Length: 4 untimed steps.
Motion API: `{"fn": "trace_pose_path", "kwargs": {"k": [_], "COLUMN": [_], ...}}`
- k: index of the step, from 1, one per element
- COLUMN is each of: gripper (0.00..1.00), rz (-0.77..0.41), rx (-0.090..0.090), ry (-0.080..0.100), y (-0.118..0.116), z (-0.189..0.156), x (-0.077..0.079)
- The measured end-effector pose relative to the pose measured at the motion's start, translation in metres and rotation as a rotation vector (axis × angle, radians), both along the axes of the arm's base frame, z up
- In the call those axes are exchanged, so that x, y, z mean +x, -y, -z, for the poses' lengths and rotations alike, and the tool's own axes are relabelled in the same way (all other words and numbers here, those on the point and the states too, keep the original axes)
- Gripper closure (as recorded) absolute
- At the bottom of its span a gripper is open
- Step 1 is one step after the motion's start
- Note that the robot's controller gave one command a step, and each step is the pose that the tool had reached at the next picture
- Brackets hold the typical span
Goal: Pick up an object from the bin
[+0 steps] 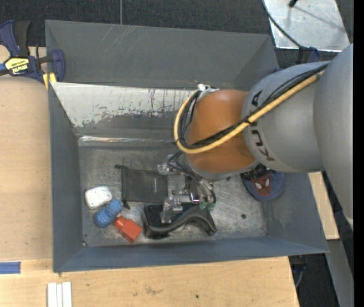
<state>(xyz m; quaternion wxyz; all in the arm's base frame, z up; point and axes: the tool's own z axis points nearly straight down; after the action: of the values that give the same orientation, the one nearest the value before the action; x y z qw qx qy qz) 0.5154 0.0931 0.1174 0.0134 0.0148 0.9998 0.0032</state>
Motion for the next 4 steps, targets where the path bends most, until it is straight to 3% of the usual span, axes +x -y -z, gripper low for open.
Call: {"fn": "trace_pose_path", "kwargs": {"k": [1,2,3,4], "gripper": [0.00,0.00,0.00,1.00], "rz": [0.046,-0.101,-0.409,-0.409], "rx": [-0.002,-0.003,-0.004,-0.004], "ry": [-0.019,-0.010,-0.005,-0.010], "y": [-0.103,-0.131,-0.136,-0.136], "z": [-0.021,0.043,0.043,0.043], "x": [0.015,-0.028,-0.028,-0.029]}}
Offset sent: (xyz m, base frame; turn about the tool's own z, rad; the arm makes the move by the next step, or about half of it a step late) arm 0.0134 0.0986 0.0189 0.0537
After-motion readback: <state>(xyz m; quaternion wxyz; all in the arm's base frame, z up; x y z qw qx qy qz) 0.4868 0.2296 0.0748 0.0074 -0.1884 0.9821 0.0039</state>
